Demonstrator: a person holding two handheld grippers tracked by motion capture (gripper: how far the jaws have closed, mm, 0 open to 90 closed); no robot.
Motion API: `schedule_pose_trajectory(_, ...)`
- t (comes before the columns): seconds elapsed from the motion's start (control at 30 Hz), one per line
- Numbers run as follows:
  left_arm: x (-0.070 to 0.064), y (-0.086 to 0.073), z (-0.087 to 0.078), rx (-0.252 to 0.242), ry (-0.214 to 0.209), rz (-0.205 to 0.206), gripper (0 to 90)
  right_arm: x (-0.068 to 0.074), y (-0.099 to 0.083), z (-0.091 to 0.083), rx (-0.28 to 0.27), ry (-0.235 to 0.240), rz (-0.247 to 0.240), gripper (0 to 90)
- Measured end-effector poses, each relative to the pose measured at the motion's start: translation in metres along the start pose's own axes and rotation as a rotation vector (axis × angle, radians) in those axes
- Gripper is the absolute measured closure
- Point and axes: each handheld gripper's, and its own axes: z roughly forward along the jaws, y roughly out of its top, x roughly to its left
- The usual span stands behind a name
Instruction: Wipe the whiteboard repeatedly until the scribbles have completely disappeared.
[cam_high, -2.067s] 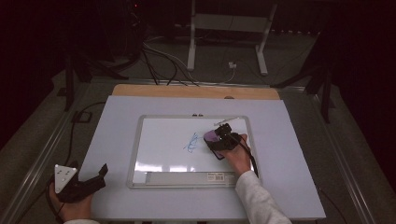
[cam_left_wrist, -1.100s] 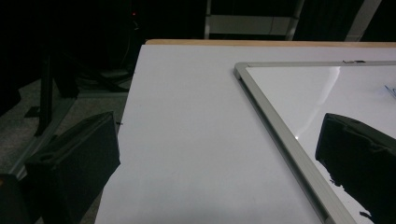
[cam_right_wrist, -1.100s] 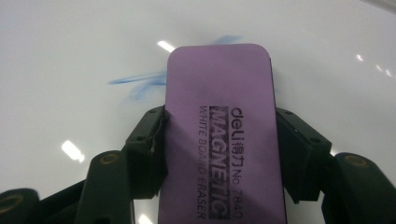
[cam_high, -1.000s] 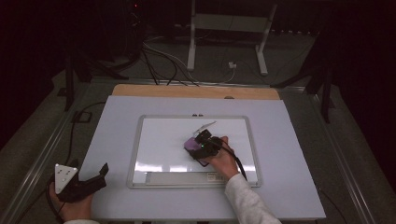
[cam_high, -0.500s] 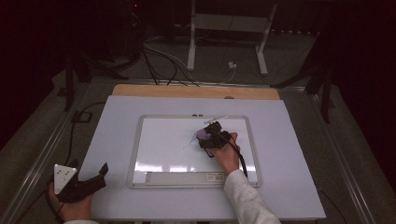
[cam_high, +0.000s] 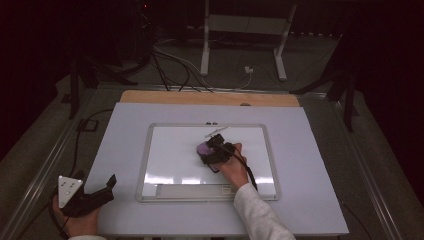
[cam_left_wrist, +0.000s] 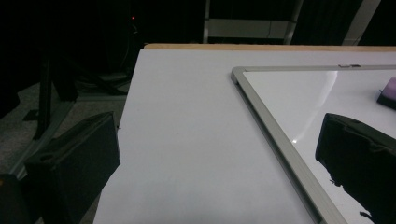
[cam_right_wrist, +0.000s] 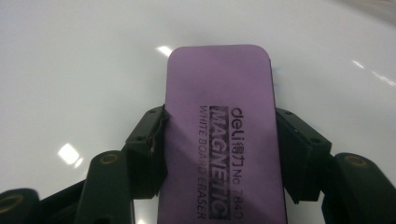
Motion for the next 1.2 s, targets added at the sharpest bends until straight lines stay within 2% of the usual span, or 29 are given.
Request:
schedule_pose_trajectory(0.07, 0.001, 0.0, 0.0, -0.001, 0.001, -0.001, 0.6, -0.017, -0.001, -0.002, -0.007, -0.087, 0.085, 41.0)
schedule_pose_trajectory(0.1, 0.001, 0.0, 0.0, 0.0, 0.001, -0.002, 0.6, -0.026, -0.002, -0.002, -0.013, -0.103, 0.134, 41.0)
schedule_pose_trajectory(0.17, 0.001, 0.0, 0.001, 0.004, 0.001, 0.002, 0.6, -0.034, -0.003, -0.003, -0.016, -0.125, 0.169, 40.9)
schedule_pose_trajectory(0.2, 0.001, 0.0, 0.001, 0.005, 0.001, 0.002, 0.6, -0.032, -0.003, -0.003, -0.014, -0.133, 0.163, 40.9)
schedule_pose_trajectory(0.23, 0.0, 0.0, 0.001, 0.007, 0.001, 0.003, 0.6, -0.029, -0.002, -0.003, -0.014, -0.15, 0.146, 40.9)
schedule_pose_trajectory(0.27, 0.0, 0.0, 0.002, 0.005, 0.001, 0.005, 0.6, -0.026, -0.002, -0.002, -0.015, -0.137, 0.129, 40.9)
schedule_pose_trajectory(0.3, -0.001, 0.0, 0.002, 0.006, 0.0, 0.006, 0.6, -0.023, -0.002, -0.001, -0.02, -0.097, 0.114, 40.9)
schedule_pose_trajectory(0.37, -0.002, 0.0, 0.002, 0.007, -0.001, 0.008, 0.6, -0.012, -0.003, 0.0, -0.028, -0.061, 0.058, 40.9)
schedule_pose_trajectory(0.4, -0.002, 0.0, 0.002, 0.008, -0.001, 0.011, 0.6, -0.006, -0.003, 0.0, -0.027, -0.027, 0.027, 40.8)
schedule_pose_trajectory(0.5, -0.002, 0.0, 0.003, 0.01, -0.003, 0.014, 0.6, 0.015, -0.004, 0.001, -0.026, 0.076, -0.117, 40.8)
schedule_pose_trajectory(0.53, -0.003, 0.0, 0.003, 0.01, -0.004, 0.015, 0.6, 0.02, -0.004, 0.001, -0.026, 0.084, -0.147, 40.9)
schedule_pose_trajectory(0.57, -0.003, 0.0, 0.002, 0.009, -0.004, 0.015, 0.6, 0.02, -0.003, 0.002, -0.023, 0.081, -0.151, 40.8)
schedule_pose_trajectory(0.6, -0.003, 0.0, 0.002, 0.007, -0.003, 0.014, 0.6, 0.017, -0.002, 0.003, -0.025, 0.087, -0.124, 40.9)
schedule_pose_trajectory(0.77, -0.001, 0.0, 0.001, 0.005, -0.003, 0.009, 0.6, -0.009, 0.006, 0.008, -0.044, -0.056, 0.063, 40.9)
schedule_pose_trajectory(0.9, 0.0, 0.0, 0.0, 0.003, -0.001, 0.001, 0.6, -0.026, 0.01, 0.01, -0.046, -0.146, 0.179, 40.9)
schedule_pose_trajectory(0.97, 0.0, 0.0, 0.001, 0.002, -0.001, 0.001, 0.6, -0.028, 0.011, 0.011, -0.052, -0.176, 0.22, 40.8)
schedule_pose_trajectory(1.03, 0.0, 0.0, 0.001, 0.004, -0.001, 0.003, 0.6, -0.025, 0.013, 0.012, -0.047, -0.196, 0.225, 40.8)
schedule_pose_trajectory(1.07, -0.001, 0.0, 0.001, 0.004, -0.003, 0.005, 0.6, -0.023, 0.014, 0.013, -0.048, -0.175, 0.22, 40.8)
schedule_pose_trajectory(1.13, -0.002, 0.0, 0.001, 0.005, -0.004, 0.009, 0.6, -0.018, 0.015, 0.014, -0.043, -0.133, 0.169, 40.9)
schedule_pose_trajectory(1.2, -0.002, 0.0, 0.002, 0.007, -0.005, 0.007, 0.6, -0.011, 0.014, 0.014, -0.037, -0.064, 0.086, 40.8)
